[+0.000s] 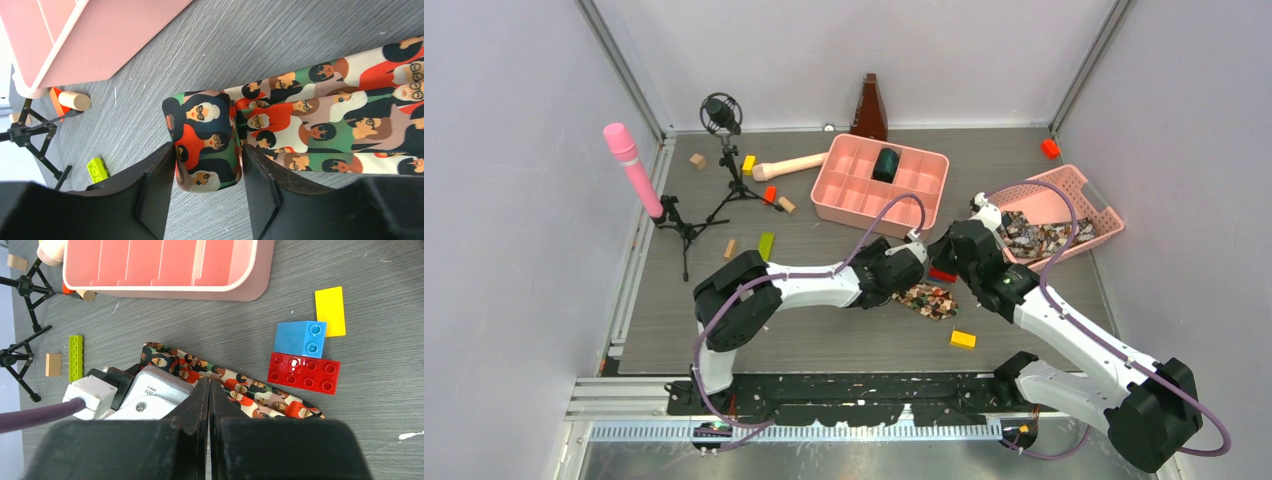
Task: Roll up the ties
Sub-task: Roll the tie at the center of the board.
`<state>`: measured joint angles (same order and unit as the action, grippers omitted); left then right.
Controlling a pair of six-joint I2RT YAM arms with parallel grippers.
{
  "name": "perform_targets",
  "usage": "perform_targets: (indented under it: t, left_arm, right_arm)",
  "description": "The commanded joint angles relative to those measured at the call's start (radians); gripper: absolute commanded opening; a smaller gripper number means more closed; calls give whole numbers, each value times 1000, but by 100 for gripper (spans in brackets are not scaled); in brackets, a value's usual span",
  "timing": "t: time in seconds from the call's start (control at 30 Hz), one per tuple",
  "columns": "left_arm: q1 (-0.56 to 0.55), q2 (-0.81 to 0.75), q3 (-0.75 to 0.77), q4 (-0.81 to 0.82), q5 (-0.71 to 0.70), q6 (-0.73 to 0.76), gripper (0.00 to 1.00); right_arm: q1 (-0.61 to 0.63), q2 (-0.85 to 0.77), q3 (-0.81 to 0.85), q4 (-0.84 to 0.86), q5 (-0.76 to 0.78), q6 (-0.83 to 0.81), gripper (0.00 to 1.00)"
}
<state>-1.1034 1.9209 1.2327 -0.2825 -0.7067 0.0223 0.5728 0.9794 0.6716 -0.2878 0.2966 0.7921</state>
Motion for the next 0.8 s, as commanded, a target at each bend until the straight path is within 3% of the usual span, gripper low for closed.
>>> perform_targets:
  t: [0.0,0.23,0.43,0.77]
  left_arm:
    - [-19,5,41,-12,-5,-16,50]
    - [-42,27,52,-30,-21,-11,50]
    - [-62,49,64,-43,-21,-9,52]
    - [-119,105,105,-82,-86,25,58]
  right_arm:
    - [-5,-31,6,-8,37,10,2]
    - [-7,-79,27,-114,142,31,1]
    - [-7,-150,77,-277,299,50,11]
    - [-8,-241,73,-336,332,42,17]
